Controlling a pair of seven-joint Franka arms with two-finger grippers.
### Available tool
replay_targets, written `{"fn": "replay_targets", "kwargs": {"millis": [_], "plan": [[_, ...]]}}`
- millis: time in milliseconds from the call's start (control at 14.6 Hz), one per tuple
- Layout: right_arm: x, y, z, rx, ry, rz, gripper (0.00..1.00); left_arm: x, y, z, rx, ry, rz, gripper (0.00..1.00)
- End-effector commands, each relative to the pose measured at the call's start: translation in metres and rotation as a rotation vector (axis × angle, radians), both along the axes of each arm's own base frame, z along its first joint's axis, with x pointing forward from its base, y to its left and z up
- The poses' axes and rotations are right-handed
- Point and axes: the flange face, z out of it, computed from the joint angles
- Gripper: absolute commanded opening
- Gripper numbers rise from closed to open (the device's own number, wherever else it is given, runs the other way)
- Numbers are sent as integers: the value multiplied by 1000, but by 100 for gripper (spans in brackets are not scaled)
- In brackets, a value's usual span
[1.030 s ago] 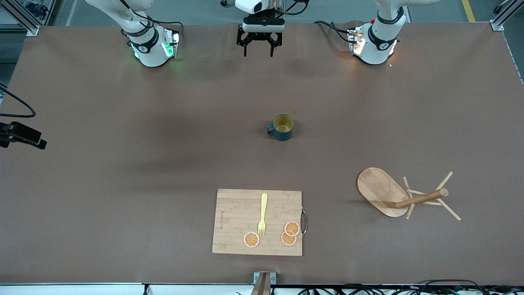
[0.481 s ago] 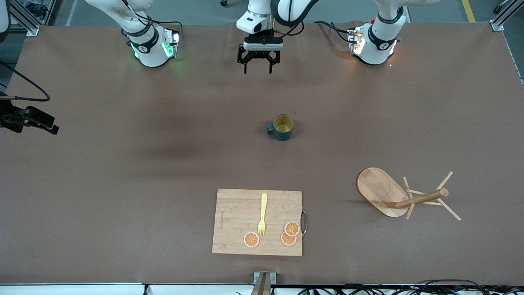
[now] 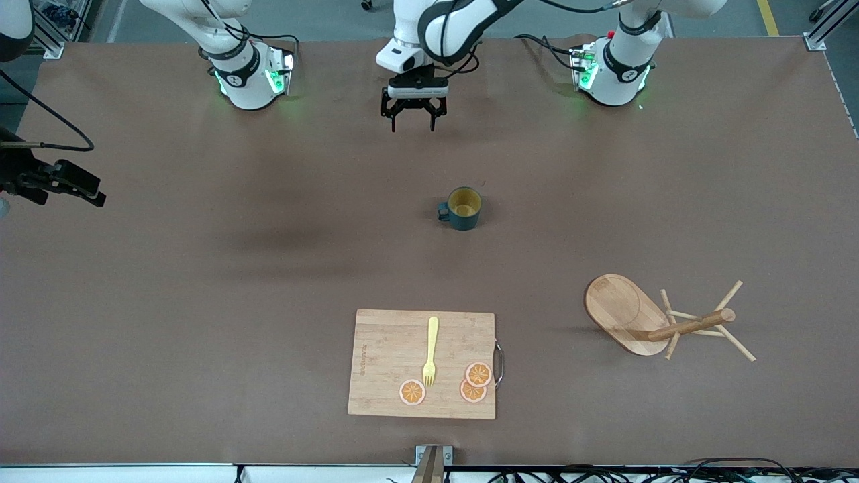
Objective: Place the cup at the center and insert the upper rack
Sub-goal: 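Position the left gripper above the mug handle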
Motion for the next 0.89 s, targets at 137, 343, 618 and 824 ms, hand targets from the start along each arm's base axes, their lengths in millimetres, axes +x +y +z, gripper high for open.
{"fn": "replay_targets", "kwargs": {"millis": [137, 343, 618, 824], "plan": [[-7, -7, 6, -17, -23, 6, 100, 1, -16, -29, 57, -102, 12, 100], [-7, -3, 7, -15, -26, 4, 100, 11, -22, -54, 96, -206, 44, 100], [-6, 1, 7, -15, -25, 11, 100, 36, -28, -85, 134, -308, 132, 100], [-5, 2, 6, -13, -26, 14, 100, 40, -23, -96, 164, -324, 135, 100]]}}
